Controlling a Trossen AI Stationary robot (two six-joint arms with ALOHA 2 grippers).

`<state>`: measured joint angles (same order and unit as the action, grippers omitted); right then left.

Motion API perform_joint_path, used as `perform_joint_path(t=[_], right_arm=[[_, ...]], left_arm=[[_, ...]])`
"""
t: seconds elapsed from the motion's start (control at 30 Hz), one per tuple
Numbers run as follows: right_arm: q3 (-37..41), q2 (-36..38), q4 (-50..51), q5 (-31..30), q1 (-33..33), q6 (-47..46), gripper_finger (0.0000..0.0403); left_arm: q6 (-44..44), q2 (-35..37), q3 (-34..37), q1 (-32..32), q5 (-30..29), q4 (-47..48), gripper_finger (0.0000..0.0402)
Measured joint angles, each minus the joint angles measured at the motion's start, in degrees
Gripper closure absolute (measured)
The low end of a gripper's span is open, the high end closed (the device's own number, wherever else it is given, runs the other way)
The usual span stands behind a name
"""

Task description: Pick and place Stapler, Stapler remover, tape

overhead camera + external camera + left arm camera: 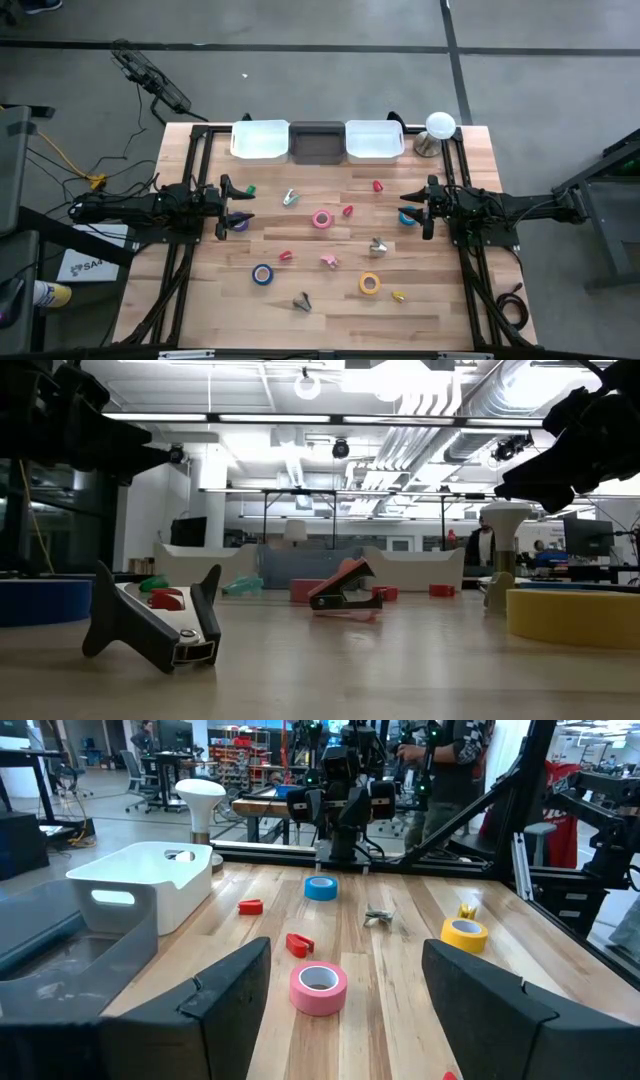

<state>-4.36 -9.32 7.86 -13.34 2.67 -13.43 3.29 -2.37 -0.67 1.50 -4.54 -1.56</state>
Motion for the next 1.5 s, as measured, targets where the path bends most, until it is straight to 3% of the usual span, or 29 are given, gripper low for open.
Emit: perform_joint_path(t=[1.1,1.27,1.5], right_arm=[[-0.2,-0.1,-1.8,1.3,0.0,-0.9,0.0222],[-4.9,-3.0,2.3,1.5,0.0,-1.5,0.0222],[-18.2,-12.6,12.9,-0.9,-0.2,-7.1,0.0221]], left_arm=[[0.0,0.0,0.0,0.0,0.0,0.0,0.0143],[0.0,0.0,0.0,0.0,0.0,0.0,0.0143],[0.0,0.0,0.0,0.0,0.0,0.0,0.0143]])
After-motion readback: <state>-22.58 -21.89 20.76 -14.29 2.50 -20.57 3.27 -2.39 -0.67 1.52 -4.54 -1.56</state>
